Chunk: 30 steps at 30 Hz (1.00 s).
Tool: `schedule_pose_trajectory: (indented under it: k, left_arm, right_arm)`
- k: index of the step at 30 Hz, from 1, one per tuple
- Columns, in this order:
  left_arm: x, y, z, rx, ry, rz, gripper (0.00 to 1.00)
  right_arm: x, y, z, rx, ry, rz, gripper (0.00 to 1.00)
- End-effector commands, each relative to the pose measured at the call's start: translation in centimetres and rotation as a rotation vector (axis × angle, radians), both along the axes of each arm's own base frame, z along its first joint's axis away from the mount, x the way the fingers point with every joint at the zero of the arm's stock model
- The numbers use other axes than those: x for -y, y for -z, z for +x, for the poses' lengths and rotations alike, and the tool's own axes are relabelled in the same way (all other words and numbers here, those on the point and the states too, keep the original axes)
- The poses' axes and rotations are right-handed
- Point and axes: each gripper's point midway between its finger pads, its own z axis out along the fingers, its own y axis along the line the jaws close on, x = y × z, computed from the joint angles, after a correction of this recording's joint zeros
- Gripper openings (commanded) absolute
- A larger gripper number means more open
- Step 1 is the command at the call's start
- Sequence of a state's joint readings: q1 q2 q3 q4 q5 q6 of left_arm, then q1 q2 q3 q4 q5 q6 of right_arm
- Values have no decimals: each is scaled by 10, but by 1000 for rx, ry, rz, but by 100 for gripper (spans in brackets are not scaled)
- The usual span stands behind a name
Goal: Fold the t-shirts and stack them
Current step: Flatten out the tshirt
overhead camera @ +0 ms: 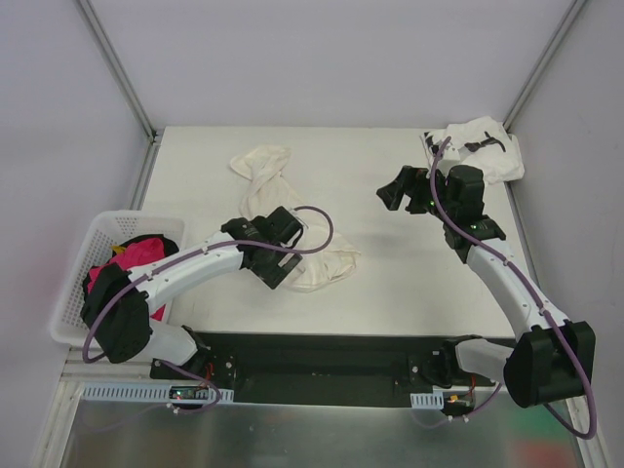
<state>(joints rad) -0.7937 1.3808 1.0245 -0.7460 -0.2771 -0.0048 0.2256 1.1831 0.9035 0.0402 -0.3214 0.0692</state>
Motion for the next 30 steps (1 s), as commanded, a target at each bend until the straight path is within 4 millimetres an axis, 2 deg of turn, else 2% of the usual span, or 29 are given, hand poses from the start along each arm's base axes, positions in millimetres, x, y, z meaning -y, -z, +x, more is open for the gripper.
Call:
schedule_pose_trajectory:
  k: [1, 7, 14, 18, 24, 30]
  left_arm:
    - [10, 1, 7, 7, 138, 50, 89]
    - [25, 19, 9, -35, 188, 50, 86]
    - [33, 40, 4, -82, 231, 70, 82]
    - [38, 43, 6, -93, 234, 67, 78]
    - [38, 47, 6, -99, 233, 69, 70]
    - [38, 49, 5, -100, 230, 74, 50]
  right_arm:
    - [4, -13, 5, 47, 11, -6, 98]
    - [6, -12, 5, 48, 19, -15, 98]
    - [8, -9, 6, 42, 24, -17, 98]
    - [8, -7, 6, 36, 25, -19, 98]
    - [8, -4, 7, 33, 27, -22, 97]
    - [7, -2, 9, 25, 27, -21, 97]
